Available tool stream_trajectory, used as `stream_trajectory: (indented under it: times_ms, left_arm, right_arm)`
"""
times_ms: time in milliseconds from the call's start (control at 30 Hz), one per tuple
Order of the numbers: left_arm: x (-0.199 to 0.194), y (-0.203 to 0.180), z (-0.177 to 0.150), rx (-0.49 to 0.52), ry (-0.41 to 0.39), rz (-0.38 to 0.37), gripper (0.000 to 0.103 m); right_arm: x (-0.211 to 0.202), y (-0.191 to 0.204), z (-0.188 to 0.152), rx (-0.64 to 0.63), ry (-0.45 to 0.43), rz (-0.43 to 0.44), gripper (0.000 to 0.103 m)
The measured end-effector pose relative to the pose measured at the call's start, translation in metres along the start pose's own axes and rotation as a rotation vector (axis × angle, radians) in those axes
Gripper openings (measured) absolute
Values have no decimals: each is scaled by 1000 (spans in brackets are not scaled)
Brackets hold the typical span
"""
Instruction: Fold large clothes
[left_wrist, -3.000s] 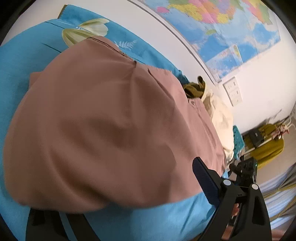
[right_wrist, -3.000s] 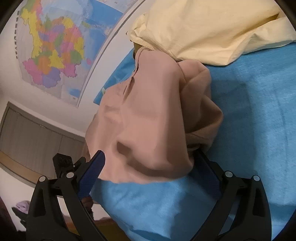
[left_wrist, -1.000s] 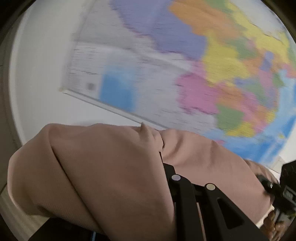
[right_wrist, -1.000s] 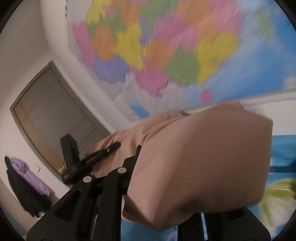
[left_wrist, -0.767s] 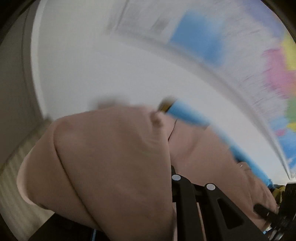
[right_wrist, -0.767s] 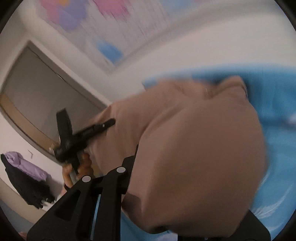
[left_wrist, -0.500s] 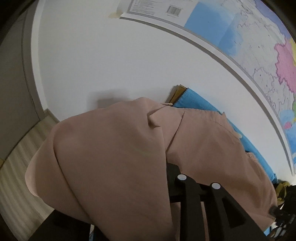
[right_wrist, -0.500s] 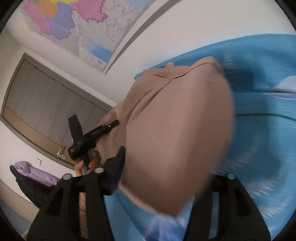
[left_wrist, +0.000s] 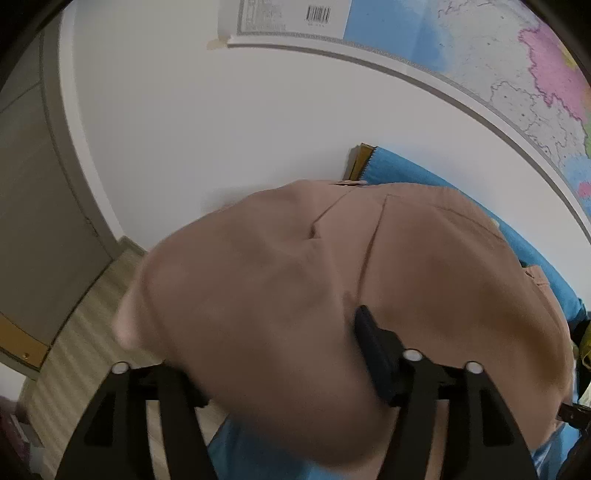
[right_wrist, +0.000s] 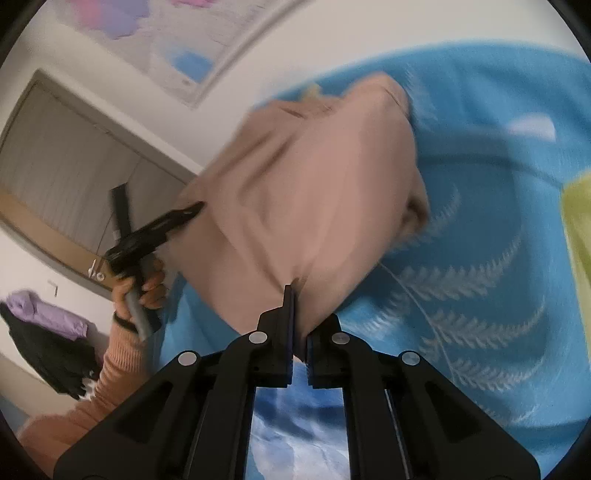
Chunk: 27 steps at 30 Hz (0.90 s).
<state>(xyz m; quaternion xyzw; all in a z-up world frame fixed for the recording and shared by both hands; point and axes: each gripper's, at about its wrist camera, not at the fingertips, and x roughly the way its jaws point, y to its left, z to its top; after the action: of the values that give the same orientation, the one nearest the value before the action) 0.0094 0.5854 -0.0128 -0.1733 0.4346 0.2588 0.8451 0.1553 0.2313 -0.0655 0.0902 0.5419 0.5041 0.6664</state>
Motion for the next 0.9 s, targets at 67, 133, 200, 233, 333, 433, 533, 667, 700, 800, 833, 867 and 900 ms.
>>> stream_trajectory:
  times_ms: [67, 133, 200, 233, 333, 433, 533, 667, 700, 800, 833, 867, 900]
  left_arm:
    - [-11, 3, -6, -9, -11, 15, 66]
    - [-23, 7, -11, -16, -17, 35, 66]
    - [-38, 12, -16, -24, -32, 43, 66]
    - [-45, 14, -18, -23, -47, 51, 66]
    - [-71, 13, -25, 8, -100, 73, 66]
    - [-94, -4, -37, 76, -138, 5, 67]
    - [-105, -35, -51, 161, -150, -99, 67]
    - [-97, -85, -66, 262, -140, -175, 68]
    - [-94, -95, -69, 282, -142, -178, 68]
    - [-82, -117, -79, 299, -104, -208, 68]
    - [-75, -122, -81, 301, -95, -202, 68]
    - [-70, -127, -86, 303, -89, -183, 68]
    - [-63, -132, -86, 306, -84, -166, 68]
  right_arm:
    - [-1, -3, 1, 22, -6, -1, 11]
    - [-6, -1, 5, 27, -23, -17, 24]
    - [-12, 2, 5, 5, -42, -48, 26]
    - [-15, 4, 5, -3, -49, -61, 28]
    - [-30, 13, 3, -40, -97, -110, 32]
    - [-45, 28, 5, -89, -168, -171, 32]
    - [-53, 49, 5, -185, -229, -217, 32]
    - [-34, 75, 8, -305, -218, -236, 32]
    - [-26, 76, 8, -316, -204, -235, 32]
    - [-4, 67, 7, -325, -160, -269, 32]
    - [5, 63, 6, -321, -145, -284, 32]
    - [15, 56, 6, -309, -113, -287, 32]
    - [20, 51, 5, -294, -95, -289, 32]
